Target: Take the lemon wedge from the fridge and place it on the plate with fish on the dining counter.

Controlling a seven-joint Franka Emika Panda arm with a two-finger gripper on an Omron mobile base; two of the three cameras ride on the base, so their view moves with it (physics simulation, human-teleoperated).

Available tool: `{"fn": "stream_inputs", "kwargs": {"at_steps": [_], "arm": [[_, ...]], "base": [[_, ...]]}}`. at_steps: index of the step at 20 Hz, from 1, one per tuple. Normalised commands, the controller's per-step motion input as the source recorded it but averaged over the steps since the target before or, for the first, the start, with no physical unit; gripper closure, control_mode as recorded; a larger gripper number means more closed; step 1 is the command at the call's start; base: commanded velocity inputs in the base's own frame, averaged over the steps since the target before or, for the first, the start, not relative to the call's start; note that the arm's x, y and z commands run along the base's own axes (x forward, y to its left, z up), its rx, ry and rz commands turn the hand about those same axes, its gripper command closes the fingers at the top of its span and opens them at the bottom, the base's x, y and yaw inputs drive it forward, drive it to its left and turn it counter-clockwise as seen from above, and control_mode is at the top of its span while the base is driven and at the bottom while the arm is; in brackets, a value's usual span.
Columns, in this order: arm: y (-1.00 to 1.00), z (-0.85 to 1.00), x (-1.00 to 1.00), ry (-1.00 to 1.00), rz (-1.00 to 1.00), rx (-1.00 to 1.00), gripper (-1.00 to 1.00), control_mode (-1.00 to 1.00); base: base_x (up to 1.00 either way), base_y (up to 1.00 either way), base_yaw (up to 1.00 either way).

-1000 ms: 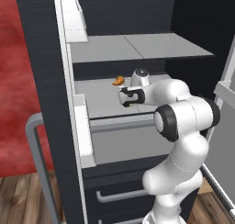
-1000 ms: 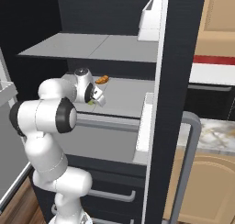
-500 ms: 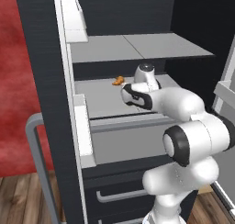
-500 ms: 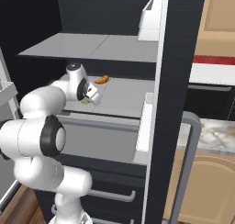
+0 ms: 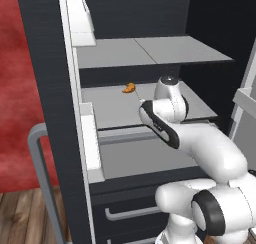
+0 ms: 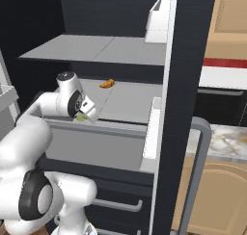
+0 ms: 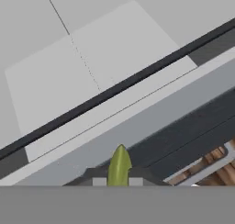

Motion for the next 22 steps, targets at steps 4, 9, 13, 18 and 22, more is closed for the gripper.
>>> {"fn": "stream_inputs", "kwargs": {"at_steps": [4,9,13,18,22], "arm": [[-0.2,0.6,-1.0,-0.01,-0.01,0.06,1.0,-1.0],[-0.1,0.82,-1.0,-0.27,0.02,0.02,1.0,-1.0],[0.0,1.0,-0.89,-0.48,0.02,0.0,1.0,-1.0],[0.01,1.0,-0.43,-0.32,0.0,0.0,1.0,-1.0],[0.03,0.96,-0.43,-0.03,-0.01,0.0,1.0,-1.0]], "base": [[0.0,0.0,0.0],[0.0,0.0,0.0],[0.0,0.0,0.0],[0.0,0.0,0.0],[0.0,0.0,0.0]]}}
